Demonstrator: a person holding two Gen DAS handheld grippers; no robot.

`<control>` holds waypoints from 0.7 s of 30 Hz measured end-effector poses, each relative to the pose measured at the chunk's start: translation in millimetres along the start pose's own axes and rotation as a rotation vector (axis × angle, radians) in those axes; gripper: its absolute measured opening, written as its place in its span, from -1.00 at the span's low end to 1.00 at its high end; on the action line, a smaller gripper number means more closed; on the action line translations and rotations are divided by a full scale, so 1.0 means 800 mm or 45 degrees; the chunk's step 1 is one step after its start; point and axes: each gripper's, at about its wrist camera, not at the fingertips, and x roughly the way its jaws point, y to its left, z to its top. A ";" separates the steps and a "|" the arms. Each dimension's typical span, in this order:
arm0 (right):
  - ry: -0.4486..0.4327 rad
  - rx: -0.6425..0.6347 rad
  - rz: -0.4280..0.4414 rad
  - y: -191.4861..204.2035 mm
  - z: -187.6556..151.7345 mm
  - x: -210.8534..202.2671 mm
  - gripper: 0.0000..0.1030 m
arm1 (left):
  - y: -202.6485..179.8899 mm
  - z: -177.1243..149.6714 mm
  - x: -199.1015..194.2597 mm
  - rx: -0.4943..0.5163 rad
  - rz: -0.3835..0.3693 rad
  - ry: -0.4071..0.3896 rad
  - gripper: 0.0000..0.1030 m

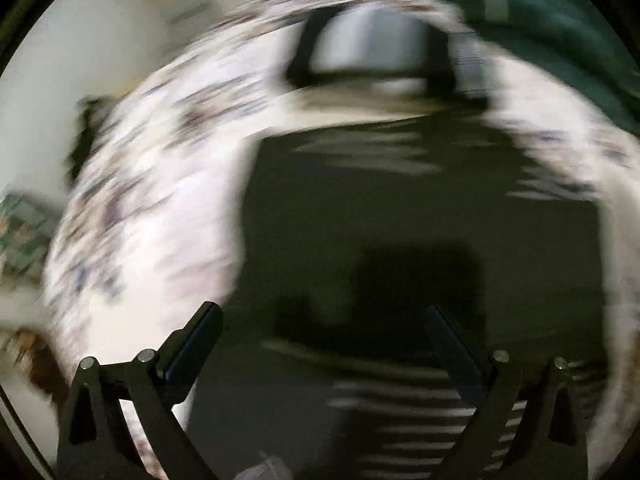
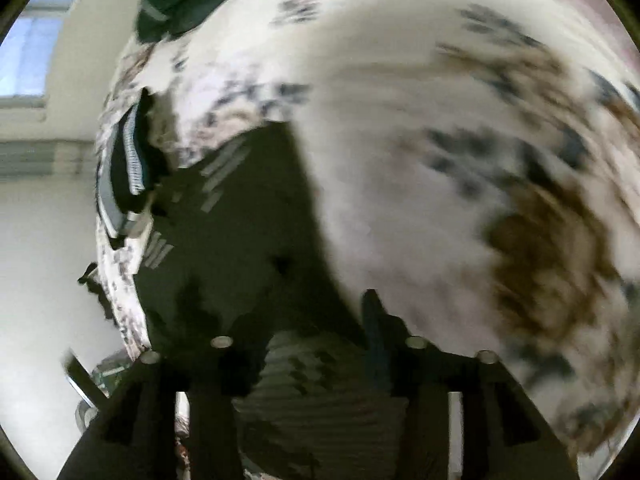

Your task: Fold small clothes

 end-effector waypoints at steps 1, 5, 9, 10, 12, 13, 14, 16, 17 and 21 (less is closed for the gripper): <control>0.013 -0.036 0.013 0.017 0.014 0.019 0.05 | 0.028 -0.007 0.014 -0.043 0.059 0.028 1.00; 0.089 -0.200 -0.162 0.079 0.057 0.112 0.05 | 0.105 -0.025 0.046 -0.197 0.174 0.058 1.00; 0.141 -0.473 -0.452 0.128 0.055 0.181 -0.72 | 0.143 -0.024 0.067 -0.292 0.196 0.056 1.00; 0.136 -0.540 -0.501 0.139 0.047 0.187 -0.94 | 0.150 -0.022 0.070 -0.311 0.196 0.054 1.00; 0.051 -0.664 -0.624 0.160 0.029 0.186 -0.94 | 0.155 -0.015 0.076 -0.343 0.179 0.053 1.00; 0.012 -0.688 -0.654 0.166 0.023 0.181 -0.94 | 0.158 -0.011 0.078 -0.354 0.168 0.050 1.00; -0.031 -0.676 -0.654 0.171 0.020 0.169 -0.94 | 0.161 -0.005 0.080 -0.361 0.159 0.049 1.00; -0.115 -0.635 -0.655 0.175 0.022 0.147 -0.95 | 0.164 0.007 0.082 -0.368 0.128 0.037 1.00; -0.170 -0.602 -0.657 0.176 0.027 0.133 -0.95 | 0.163 0.012 0.083 -0.368 0.119 0.028 1.00; -0.096 -0.486 -0.687 0.152 0.061 0.138 -0.94 | 0.149 0.035 0.101 -0.332 0.063 0.021 1.00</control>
